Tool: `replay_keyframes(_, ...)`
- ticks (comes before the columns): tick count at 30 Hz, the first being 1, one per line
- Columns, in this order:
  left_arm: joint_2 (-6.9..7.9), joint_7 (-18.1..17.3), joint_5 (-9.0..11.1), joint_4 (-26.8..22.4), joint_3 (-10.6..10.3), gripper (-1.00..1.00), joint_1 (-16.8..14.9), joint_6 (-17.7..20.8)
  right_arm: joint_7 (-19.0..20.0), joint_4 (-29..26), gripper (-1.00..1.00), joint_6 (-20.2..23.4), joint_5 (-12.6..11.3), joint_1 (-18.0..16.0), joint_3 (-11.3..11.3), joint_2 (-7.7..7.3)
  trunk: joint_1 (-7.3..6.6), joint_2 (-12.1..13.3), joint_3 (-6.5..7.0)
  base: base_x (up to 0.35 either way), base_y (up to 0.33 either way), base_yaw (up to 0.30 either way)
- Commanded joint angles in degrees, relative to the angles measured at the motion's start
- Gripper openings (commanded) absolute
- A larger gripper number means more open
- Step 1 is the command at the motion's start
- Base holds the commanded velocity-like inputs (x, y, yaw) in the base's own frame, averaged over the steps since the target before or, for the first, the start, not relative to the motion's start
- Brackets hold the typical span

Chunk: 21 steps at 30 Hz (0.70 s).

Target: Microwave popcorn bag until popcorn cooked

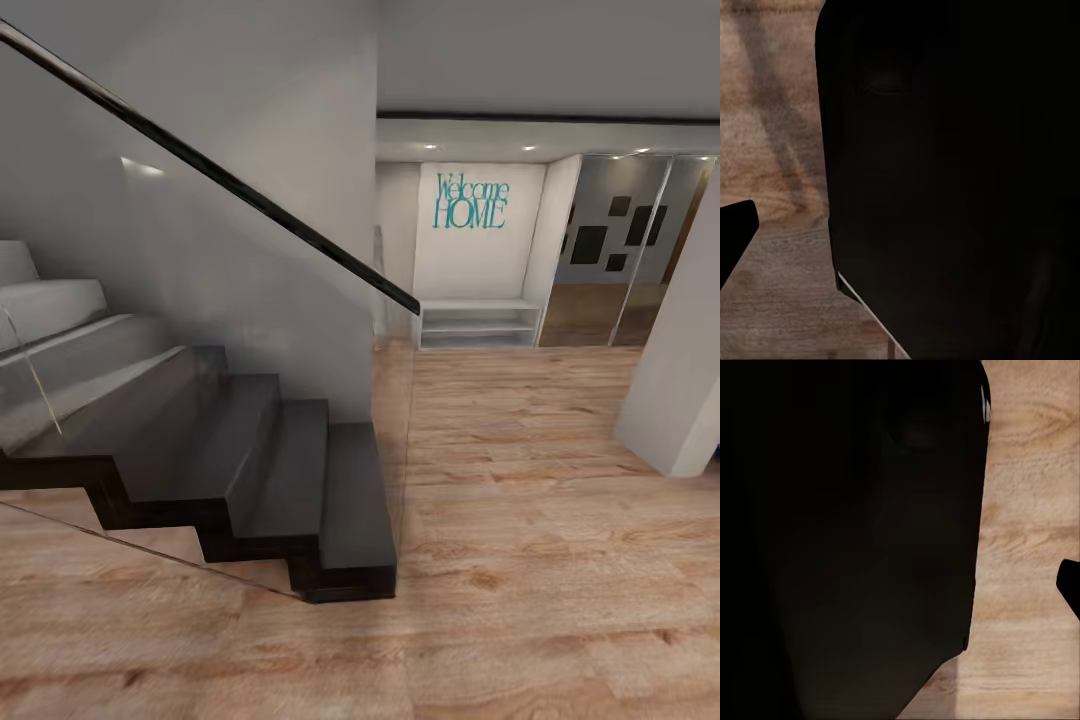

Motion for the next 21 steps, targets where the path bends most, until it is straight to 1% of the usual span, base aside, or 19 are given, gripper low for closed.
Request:
replay_keyframes(1, -0.33, 0.0, 0.33, -0.33, 0.33, 1.0, -0.14, -0.33, -0.17, 0.09, 1.0, 0.07, -0.07, -0.09, 0.01, 0.01, 0.0, -0.02, -0.03, 0.0, 0.0, 0.0)
replay_keyframes(3, -0.31, 0.0, 0.44, -0.98, 0.92, 1.0, -0.11, -0.98, -0.02, 0.09, 1.0, -0.04, 0.42, -0.09, 0.42, 0.06, 0.0, -0.02, -0.03, 0.0, 0.0, 0.0)
replay_keyframes(8, -0.14, 0.0, 0.44, -1.58, 0.62, 1.0, -0.09, -1.09, 0.08, 0.09, 1.0, -0.24, 0.69, -0.09, 0.68, 0.09, 0.0, -0.02, -0.03, 0.0, 0.0, 0.0)
replay_keyframes(13, -0.09, 0.0, 0.44, -1.67, 0.59, 1.0, -0.09, -1.14, -0.45, 0.09, 1.0, 0.01, -0.12, -0.09, -0.22, 0.17, 0.0, -0.02, -0.03, 0.0, 0.0, 0.0)
replay_keyframes(21, -0.09, 0.0, 0.44, -1.67, 0.6, 1.0, -0.09, -1.14, -0.01, 0.09, 1.0, 0.33, -0.35, -0.09, -0.35, 0.14, 0.0, -0.02, -0.03, 0.0, 0.0, 0.0)
